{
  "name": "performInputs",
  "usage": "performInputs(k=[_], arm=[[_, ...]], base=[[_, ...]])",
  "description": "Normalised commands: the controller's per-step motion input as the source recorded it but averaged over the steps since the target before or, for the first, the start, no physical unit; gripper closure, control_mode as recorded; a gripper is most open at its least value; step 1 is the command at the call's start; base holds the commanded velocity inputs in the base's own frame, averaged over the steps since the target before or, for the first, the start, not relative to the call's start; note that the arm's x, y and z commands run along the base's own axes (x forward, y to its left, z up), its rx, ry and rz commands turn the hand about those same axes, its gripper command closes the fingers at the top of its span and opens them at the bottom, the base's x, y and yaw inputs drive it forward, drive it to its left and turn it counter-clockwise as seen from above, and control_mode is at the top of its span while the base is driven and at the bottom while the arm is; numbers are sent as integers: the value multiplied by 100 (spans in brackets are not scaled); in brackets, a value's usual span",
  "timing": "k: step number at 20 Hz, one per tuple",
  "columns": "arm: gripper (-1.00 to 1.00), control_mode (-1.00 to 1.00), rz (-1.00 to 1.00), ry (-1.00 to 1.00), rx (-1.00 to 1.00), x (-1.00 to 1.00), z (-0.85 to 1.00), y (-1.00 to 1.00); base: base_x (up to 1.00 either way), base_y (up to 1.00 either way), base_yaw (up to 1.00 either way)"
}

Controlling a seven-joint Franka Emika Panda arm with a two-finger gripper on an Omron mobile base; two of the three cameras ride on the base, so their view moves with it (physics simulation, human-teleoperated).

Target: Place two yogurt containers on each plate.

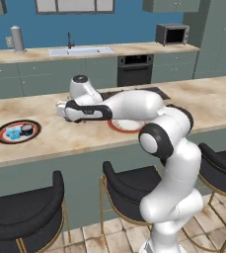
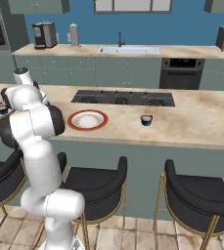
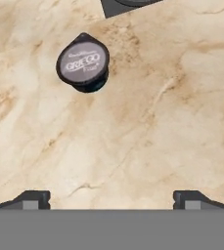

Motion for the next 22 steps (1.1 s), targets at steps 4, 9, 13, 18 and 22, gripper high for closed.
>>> performInputs(k=[4,9,13,18,22], arm=[[-100,-100,-3,0,-7,45,-26,12],[-100,-100,0,0,-2,43,-19,4],[-100,-100,0,0,0,45,-6,0],[-100,-100,0,0,0,47,-16,0],[-100,-100,0,0,0,48,-19,3]], base=[[0,0,0],[0,0,0],[0,0,0],[0,0,0],[0,0,0]])
